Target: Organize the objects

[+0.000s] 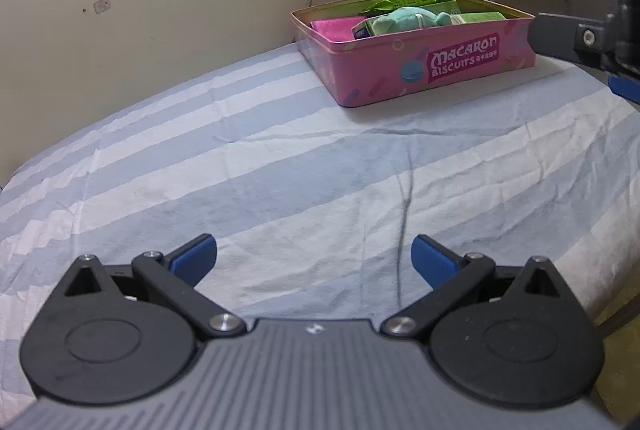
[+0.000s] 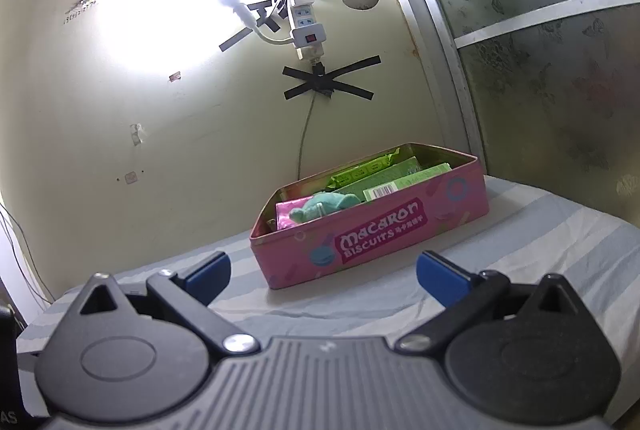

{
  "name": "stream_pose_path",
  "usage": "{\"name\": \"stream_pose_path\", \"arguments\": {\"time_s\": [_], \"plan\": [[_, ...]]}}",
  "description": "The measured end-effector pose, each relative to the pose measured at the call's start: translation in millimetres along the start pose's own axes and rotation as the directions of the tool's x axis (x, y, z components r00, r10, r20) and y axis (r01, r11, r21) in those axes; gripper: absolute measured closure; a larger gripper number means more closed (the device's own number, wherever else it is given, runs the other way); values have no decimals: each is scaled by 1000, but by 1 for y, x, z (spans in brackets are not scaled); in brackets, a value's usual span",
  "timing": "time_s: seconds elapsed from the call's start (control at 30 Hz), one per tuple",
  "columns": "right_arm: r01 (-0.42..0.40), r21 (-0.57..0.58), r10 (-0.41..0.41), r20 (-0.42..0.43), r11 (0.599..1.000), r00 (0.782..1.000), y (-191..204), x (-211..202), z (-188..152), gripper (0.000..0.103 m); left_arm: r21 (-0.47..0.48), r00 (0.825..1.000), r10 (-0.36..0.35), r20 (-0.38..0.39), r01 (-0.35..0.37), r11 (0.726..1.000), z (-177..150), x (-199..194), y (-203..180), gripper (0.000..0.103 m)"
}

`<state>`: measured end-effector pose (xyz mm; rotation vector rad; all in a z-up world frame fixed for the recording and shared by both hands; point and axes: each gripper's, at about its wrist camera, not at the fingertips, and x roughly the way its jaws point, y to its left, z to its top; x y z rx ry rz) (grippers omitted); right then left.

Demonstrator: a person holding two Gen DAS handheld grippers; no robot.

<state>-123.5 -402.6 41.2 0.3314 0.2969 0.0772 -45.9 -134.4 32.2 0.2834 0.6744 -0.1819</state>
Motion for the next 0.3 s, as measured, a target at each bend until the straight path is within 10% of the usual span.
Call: {"name": "stream_pose_path", "arguments": {"time_s": [0.3], "plan": [[9, 5, -9, -2, 1000, 1000, 0, 2, -2, 0, -8, 1000, -29, -5, 29, 1000, 1, 4, 4, 0]]}}
